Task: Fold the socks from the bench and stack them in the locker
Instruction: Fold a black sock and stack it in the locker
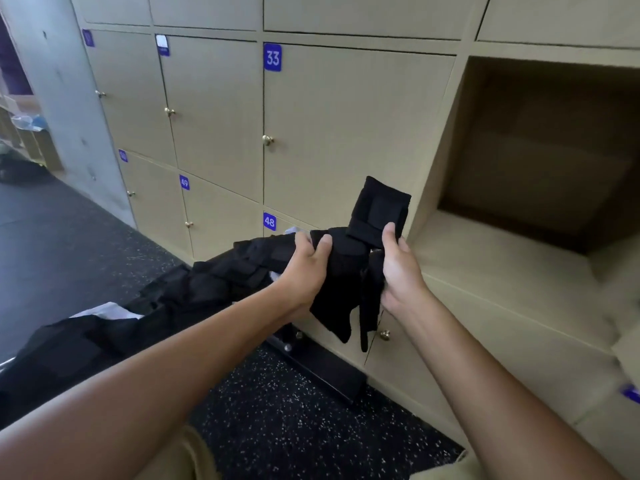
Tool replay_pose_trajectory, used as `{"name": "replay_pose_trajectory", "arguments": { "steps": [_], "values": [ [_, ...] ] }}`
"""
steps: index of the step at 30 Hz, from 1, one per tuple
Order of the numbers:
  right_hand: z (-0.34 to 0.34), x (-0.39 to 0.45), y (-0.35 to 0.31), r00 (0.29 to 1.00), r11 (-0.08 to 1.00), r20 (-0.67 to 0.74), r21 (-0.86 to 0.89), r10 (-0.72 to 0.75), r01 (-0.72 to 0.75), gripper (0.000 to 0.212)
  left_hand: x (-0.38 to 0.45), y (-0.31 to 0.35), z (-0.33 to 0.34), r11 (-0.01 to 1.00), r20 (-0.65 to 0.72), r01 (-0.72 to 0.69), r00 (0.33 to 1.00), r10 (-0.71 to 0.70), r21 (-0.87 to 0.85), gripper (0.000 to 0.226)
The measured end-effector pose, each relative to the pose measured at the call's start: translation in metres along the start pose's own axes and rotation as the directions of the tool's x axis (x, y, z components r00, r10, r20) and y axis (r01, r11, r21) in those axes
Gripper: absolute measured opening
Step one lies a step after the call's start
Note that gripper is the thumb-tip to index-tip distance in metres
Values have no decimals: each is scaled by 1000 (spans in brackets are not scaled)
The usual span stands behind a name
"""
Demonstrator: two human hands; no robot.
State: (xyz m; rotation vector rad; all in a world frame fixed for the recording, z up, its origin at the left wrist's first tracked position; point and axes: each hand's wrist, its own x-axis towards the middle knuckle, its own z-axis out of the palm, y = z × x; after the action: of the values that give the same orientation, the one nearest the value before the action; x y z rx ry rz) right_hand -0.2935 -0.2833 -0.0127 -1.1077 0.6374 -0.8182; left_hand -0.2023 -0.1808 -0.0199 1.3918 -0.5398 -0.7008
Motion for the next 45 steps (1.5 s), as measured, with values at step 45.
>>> {"name": "replay_pose_trajectory", "arguments": {
  "steps": [45],
  "values": [
    [-100, 71, -15, 997, 981, -21, 181, 75, -70, 66, 66, -66, 96, 877, 517, 412, 822, -240, -247, 63]
  ]
}}
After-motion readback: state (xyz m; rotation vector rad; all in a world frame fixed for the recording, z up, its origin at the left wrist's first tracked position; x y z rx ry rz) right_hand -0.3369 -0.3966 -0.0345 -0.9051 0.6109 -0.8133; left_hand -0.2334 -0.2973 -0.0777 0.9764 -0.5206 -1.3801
